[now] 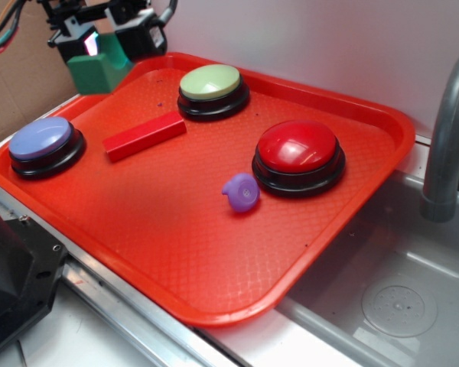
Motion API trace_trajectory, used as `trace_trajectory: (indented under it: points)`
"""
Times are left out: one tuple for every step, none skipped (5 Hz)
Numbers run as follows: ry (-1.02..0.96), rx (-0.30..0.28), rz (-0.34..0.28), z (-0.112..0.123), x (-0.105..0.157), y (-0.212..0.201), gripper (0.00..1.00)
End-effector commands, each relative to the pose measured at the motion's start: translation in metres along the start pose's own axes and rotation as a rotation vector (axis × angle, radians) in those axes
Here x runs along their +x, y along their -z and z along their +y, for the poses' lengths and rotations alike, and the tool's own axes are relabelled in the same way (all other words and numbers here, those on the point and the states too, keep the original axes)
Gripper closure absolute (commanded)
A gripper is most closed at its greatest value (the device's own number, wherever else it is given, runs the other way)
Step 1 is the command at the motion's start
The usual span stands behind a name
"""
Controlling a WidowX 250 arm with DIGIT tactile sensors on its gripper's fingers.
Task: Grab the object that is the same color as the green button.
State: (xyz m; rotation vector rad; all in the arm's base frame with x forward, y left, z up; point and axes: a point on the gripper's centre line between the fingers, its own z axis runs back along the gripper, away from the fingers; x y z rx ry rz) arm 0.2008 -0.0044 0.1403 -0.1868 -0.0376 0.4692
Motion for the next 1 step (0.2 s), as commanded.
trace_trajectory:
  points:
    - [-0.077,-0.038,0.022,0.0283,-0.0035,-0.0196,0.97]
